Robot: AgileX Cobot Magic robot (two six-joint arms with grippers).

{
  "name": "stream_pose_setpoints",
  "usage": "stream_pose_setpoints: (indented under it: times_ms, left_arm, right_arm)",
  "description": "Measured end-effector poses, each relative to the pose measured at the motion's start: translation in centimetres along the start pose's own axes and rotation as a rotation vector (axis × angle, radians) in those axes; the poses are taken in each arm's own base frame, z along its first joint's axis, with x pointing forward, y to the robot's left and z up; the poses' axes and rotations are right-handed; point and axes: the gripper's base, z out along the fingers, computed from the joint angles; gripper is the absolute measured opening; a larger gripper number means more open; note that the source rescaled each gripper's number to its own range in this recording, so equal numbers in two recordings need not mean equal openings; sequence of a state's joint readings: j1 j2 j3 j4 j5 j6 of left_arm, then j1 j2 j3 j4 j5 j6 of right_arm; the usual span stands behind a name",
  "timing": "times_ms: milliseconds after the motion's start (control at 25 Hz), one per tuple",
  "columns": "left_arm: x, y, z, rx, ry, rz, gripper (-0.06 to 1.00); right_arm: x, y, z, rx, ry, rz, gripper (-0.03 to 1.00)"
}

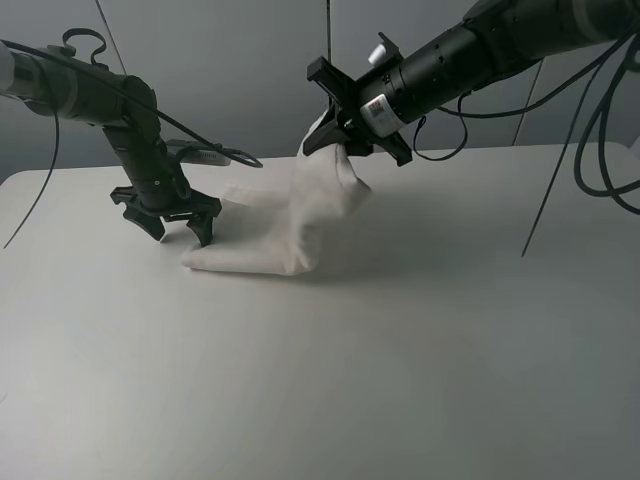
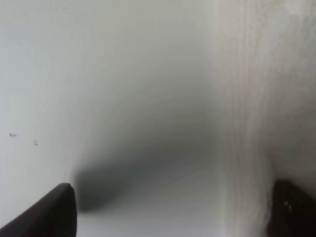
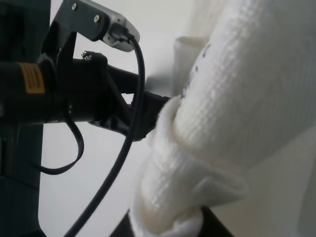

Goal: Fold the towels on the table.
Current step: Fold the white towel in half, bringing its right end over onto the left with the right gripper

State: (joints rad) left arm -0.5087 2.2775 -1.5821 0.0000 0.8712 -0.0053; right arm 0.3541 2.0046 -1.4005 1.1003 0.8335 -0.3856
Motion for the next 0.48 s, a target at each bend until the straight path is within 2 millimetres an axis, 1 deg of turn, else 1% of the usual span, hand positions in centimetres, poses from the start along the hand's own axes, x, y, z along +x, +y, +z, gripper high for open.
stream_pose_setpoints:
  times_ms: [120, 280, 480]
  left_arm:
    - [0.0, 0.0, 0.0, 0.0, -0.002, 0.005, 1.0]
    - [0.0, 0.0, 0.0, 0.0, -0.002, 0.005, 1.0]
    - [0.0, 0.0, 0.0, 0.0, -0.002, 0.005, 1.0]
  right_arm:
    - [0.4, 0.7, 1.0, -0.037, 0.011, 0.0, 0.02]
    - [0.8, 1.0, 2.2, -0.079, 0.025, 0.004, 0.02]
    - [0.4, 2.0, 3.3, -0.116, 0.021, 0.002, 0.02]
